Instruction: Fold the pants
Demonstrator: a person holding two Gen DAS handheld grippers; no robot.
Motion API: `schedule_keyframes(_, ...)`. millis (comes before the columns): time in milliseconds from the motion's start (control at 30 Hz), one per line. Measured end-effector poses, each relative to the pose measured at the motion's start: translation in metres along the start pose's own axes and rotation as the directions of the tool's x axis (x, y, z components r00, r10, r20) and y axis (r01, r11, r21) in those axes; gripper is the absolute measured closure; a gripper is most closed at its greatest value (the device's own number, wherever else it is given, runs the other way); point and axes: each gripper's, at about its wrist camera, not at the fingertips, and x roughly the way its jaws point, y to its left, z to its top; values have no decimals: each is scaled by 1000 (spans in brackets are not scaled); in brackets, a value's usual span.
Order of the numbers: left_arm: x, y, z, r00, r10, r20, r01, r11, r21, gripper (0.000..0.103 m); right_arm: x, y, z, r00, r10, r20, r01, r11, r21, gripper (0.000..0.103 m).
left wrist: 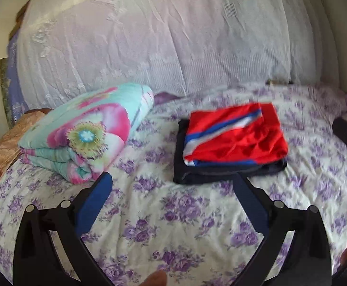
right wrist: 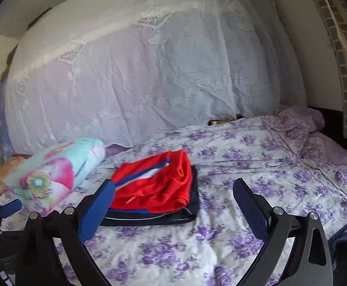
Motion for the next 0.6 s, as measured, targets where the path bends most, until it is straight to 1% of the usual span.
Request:
schedule_keyframes(33, 4, 0, 0, 1000, -19, -21, 18, 1000, -10, 5, 4, 2, -1, 1000, 15, -21, -15, 1000, -9, 3)
schedule_keyframes(100, 1, 1, 0, 997, -69, -23, 69, 997, -27, 5, 7, 7, -4, 999, 17, -47, -18, 999, -35, 3)
schedule_keyframes(200, -8, -5, 1, 998, -61, 7, 61, 998, -1, 5, 6, 12, -6, 999, 11, -42, -14, 998, -58, 3)
schedule_keyframes(300, -18, -11, 2, 998, -59, 37, 58, 998, 22, 5, 3, 13, -5, 999, 22, -37, -24, 998, -57, 3)
schedule_keyframes(400, -26, -15, 3, 996, -79, 47, 77, 996, 35, 5, 0, 12, -2, 999, 28, -39, -30, 999, -41, 3)
schedule_keyframes(467, -30, -16, 4, 994, -90, 69, 88, 996, 32, 5, -2, 10, -1, 999, 31, -35, -32, 999, -29, 3)
schedule_keyframes(533, -36, -17, 3, 992, -78, 100, 75, 997, 34, 5, -3, 10, 1, 999, 33, -29, -34, 999, -34, 3)
schedule_keyframes(600, -39, -19, 2, 991, -30, 128, 25, 999, 39, 5, -5, 10, 2, 999, 26, -19, -27, 999, -38, 3)
